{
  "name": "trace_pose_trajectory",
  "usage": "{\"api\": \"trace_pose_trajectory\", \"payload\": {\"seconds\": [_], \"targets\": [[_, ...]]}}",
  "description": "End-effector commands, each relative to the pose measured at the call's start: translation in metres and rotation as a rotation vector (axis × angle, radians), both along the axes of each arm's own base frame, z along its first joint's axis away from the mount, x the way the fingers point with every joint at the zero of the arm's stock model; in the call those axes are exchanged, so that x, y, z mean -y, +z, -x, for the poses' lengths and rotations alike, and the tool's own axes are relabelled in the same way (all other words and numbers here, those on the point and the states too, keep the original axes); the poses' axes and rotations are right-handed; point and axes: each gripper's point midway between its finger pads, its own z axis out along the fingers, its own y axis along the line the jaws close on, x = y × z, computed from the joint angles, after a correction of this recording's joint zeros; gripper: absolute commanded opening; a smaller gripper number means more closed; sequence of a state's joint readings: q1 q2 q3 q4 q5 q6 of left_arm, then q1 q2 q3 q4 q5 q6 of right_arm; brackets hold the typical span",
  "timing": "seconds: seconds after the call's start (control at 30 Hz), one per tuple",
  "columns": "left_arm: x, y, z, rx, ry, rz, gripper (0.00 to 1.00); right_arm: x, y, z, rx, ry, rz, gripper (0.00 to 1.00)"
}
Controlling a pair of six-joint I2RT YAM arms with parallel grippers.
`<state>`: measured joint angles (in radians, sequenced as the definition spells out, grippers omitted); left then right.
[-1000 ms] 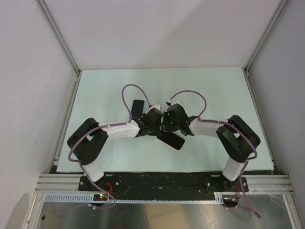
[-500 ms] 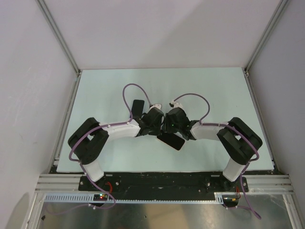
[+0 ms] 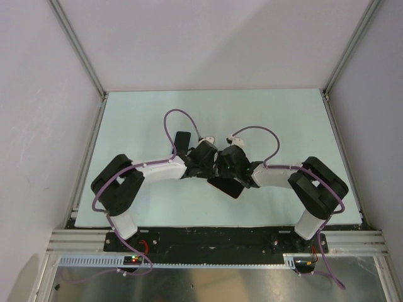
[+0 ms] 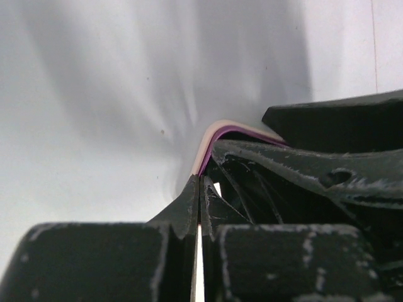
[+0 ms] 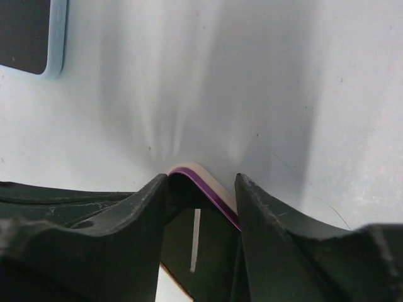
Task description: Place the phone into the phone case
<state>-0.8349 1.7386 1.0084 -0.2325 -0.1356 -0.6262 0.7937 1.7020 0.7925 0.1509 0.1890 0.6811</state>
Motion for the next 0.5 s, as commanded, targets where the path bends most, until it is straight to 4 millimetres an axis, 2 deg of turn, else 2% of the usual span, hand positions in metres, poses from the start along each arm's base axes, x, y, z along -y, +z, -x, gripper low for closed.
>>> {"api": "trace_pose_trajectory", "payload": {"seconds": [0.0, 0.13, 0.23, 0.33, 0.47], "targets": [[0.011, 0.023, 0.024, -0.045, -0.080, 0.055, 0.03, 0.068, -0.059, 0.072, -0.320, 0.037, 0.270, 0.55], [0.003, 0.043, 0.030, -0.017, -0.069, 0.085, 0.06, 0.060, -0.019, 0.040, -0.238, 0.026, 0.199, 0.57], [-0.003, 0.046, 0.042, -0.023, -0.066, 0.104, 0.08, 0.064, 0.003, 0.025, -0.203, 0.005, 0.177, 0.58], [-0.003, 0.041, 0.056, -0.041, -0.075, 0.104, 0.09, 0.080, 0.009, 0.020, -0.203, -0.032, 0.194, 0.58], [0.004, 0.029, 0.073, -0.068, -0.096, 0.090, 0.08, 0.099, 0.002, 0.026, -0.237, -0.052, 0.235, 0.54]]}}
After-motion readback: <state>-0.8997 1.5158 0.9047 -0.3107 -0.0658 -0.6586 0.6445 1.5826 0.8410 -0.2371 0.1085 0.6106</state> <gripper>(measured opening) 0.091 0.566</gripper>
